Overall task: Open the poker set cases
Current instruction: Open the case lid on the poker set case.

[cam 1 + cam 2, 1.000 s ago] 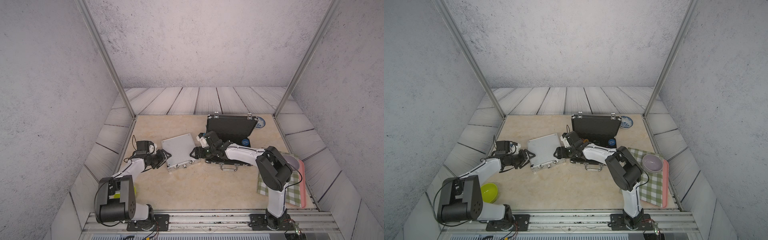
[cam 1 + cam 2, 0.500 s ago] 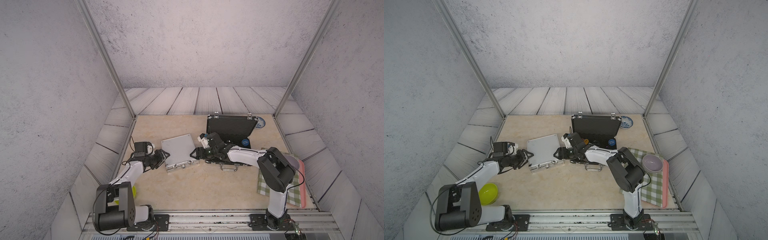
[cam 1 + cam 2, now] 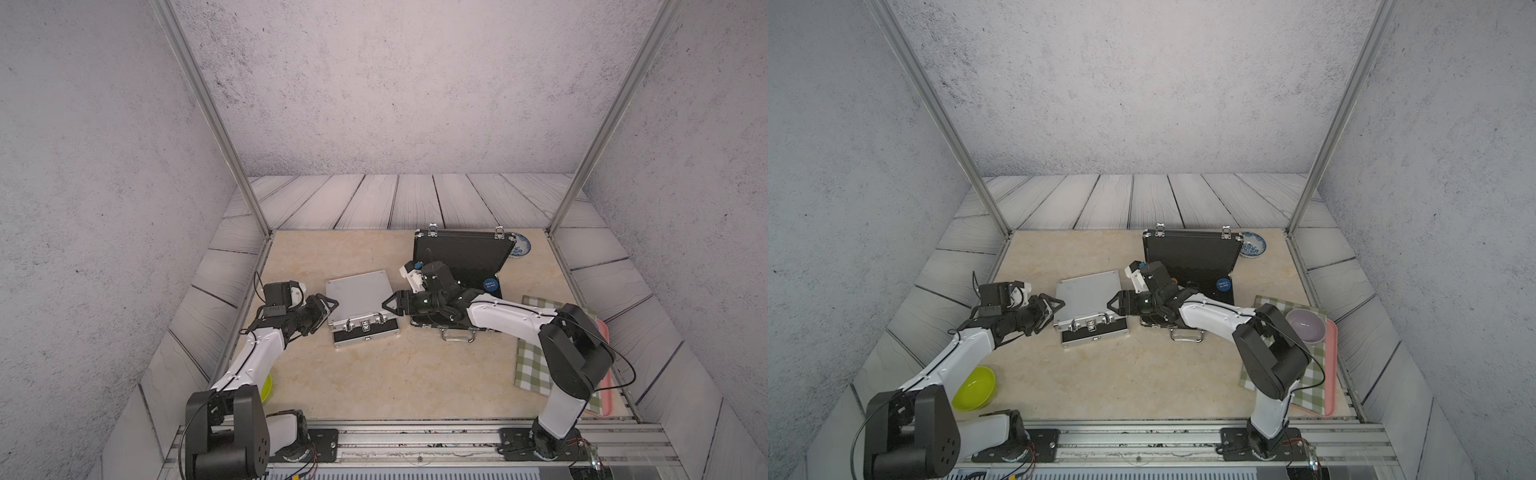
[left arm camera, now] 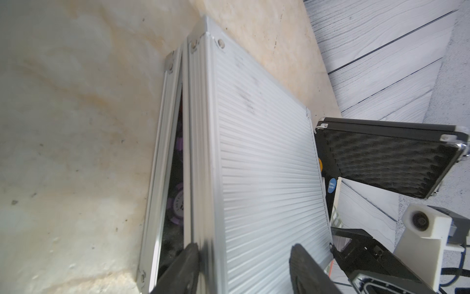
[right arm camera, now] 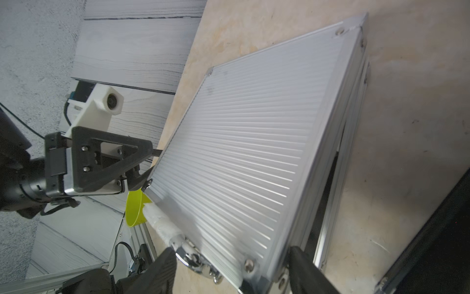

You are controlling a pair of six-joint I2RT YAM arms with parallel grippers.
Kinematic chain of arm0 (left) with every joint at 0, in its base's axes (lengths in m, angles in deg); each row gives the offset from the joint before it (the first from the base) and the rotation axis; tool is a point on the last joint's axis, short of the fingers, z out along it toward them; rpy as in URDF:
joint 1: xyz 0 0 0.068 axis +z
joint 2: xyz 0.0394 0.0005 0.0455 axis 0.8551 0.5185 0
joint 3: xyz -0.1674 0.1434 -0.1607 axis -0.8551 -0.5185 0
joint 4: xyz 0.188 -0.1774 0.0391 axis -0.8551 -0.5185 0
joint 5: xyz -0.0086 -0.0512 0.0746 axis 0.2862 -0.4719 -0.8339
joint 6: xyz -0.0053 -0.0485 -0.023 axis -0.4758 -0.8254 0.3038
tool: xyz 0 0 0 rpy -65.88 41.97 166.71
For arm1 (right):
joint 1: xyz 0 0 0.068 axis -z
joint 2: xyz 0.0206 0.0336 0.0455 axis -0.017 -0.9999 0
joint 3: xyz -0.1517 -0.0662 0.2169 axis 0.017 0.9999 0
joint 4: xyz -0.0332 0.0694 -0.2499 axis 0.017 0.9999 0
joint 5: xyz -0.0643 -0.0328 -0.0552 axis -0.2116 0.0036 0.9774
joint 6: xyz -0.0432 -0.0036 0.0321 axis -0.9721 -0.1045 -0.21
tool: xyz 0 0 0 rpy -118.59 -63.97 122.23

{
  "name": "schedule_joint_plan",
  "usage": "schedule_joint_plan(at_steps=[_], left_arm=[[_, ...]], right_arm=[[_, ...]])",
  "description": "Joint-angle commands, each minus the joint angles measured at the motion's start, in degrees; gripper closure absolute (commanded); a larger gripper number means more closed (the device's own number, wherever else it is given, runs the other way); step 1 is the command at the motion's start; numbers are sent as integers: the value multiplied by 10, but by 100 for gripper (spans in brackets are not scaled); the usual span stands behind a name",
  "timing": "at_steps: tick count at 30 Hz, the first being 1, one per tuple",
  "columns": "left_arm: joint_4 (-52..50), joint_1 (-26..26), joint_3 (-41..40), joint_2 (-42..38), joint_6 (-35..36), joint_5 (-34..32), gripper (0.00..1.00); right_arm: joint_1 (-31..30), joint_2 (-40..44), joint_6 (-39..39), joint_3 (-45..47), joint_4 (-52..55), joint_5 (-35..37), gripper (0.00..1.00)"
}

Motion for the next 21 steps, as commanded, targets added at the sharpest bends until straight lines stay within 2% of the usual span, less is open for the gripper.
schedule_joint_plan(at_steps=[1, 7, 21], left_arm=[[-25, -13, 11, -32, -19, 75, 41], [-38, -13, 28, -69, -47, 76, 41], [-46, -12, 87, -83, -103, 86, 41]], right_arm=[[-23, 58, 7, -8, -41, -62, 30], [-23, 76, 25, -5, -31, -66, 30], [-22, 111, 54, -17, -3, -65, 30]])
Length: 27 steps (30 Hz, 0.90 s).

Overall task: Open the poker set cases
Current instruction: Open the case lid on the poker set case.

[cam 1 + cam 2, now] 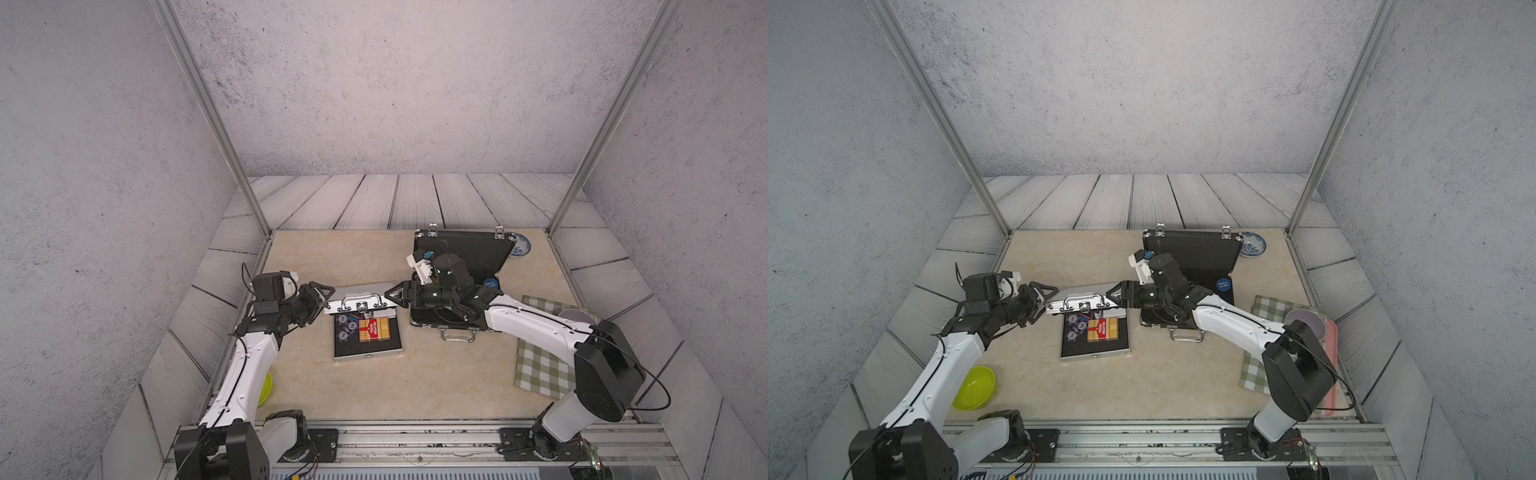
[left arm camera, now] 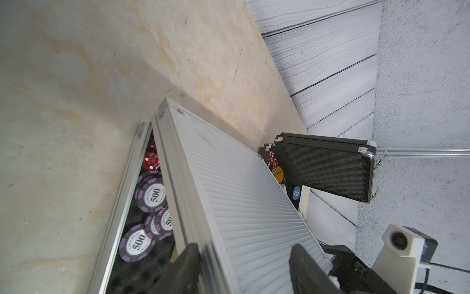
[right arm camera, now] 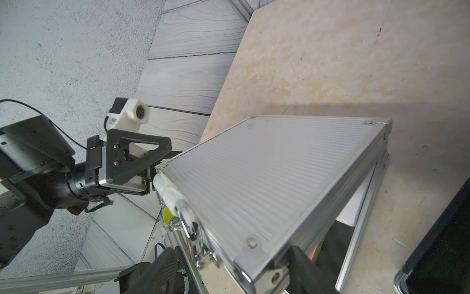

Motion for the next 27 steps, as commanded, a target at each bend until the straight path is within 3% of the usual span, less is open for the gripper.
schedule_joint_plan(at_steps=[1, 27], left_arm=[[14, -13, 28, -17, -32, 82, 41], [60, -13, 65, -6, -133, 106, 41]], right_arm=[[-22, 25, 17, -23, -12, -59, 30], [-10, -8, 146, -80, -25, -111, 32]])
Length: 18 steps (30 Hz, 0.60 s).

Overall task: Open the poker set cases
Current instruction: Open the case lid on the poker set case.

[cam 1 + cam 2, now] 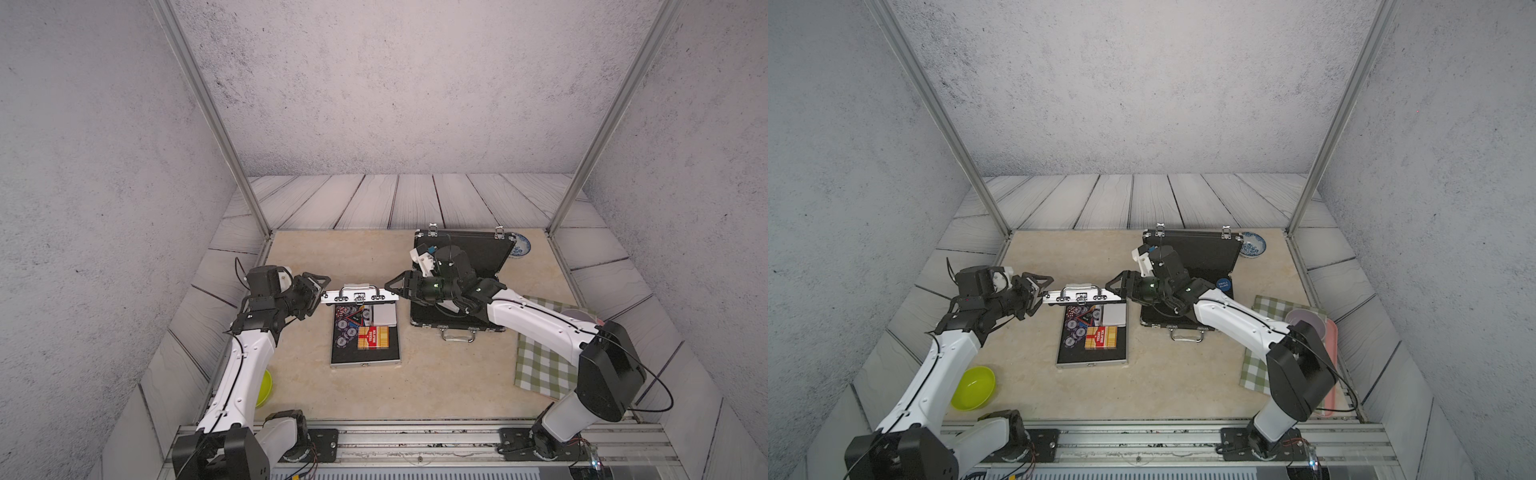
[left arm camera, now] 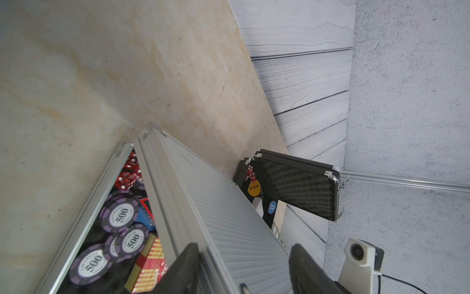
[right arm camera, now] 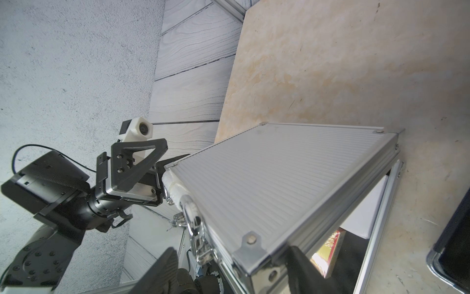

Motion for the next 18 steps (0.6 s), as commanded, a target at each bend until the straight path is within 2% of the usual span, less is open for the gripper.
schedule_joint_plan(at_steps=[1, 7, 11, 18], left_arm=[[51, -17, 30, -3, -38, 112, 41], [62, -16, 46, 16, -56, 116, 41], [75, -16, 59, 40, -64, 118, 40], [97, -17, 75, 73, -72, 115, 37]], right_arm=[[-18, -10, 44, -32, -71, -93, 32], [-3, -27, 73, -49, -70, -101, 32], [18, -45, 121, -44, -107, -118, 32], [51, -60, 125, -60, -94, -119, 29]])
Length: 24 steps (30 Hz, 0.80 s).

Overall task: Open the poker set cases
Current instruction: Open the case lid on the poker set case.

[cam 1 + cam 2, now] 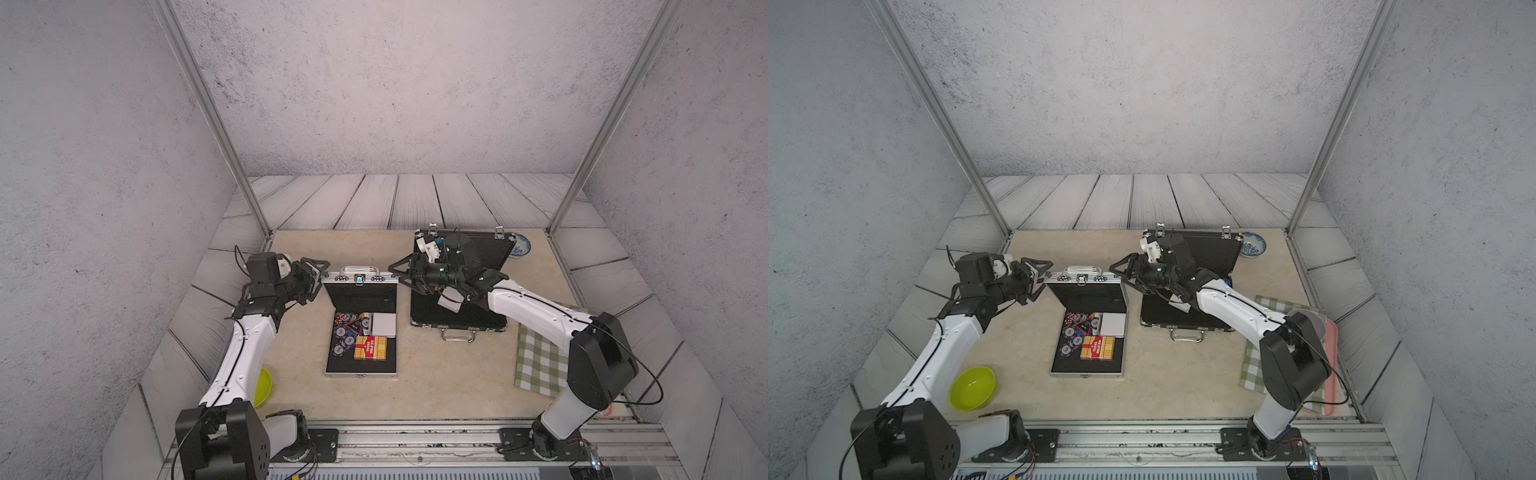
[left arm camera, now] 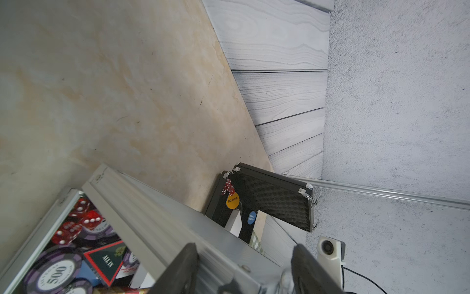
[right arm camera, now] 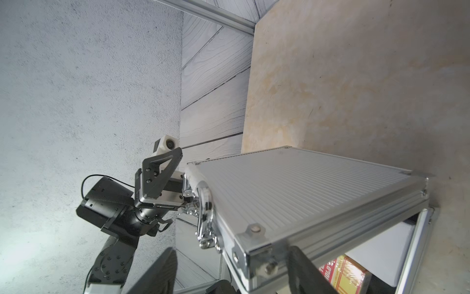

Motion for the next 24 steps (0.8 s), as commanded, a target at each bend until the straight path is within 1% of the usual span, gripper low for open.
schedule_joint_plan(at_steps=[1, 8, 13, 19, 20, 22, 24], left_arm=[[38, -18, 26, 6, -20, 96, 37], [40, -19, 47, 28, -10, 85, 24], [47, -16, 61, 50, -7, 81, 18], [73, -15, 73, 76, -16, 71, 15], [74, -14, 75, 81, -16, 69, 9], [77, -11, 79, 88, -14, 65, 0], [78, -10, 83, 95, -13, 60, 0]], right_arm=[[-3, -22, 8, -31, -30, -42, 28], [20, -32, -12, -52, 5, -26, 25], [33, -40, -26, -66, 20, -18, 24], [54, -44, -45, -79, 37, -4, 23], [58, -42, -51, -83, 42, -1, 23], [64, -41, -64, -91, 56, 4, 23], [69, -39, -79, -100, 77, 12, 22]])
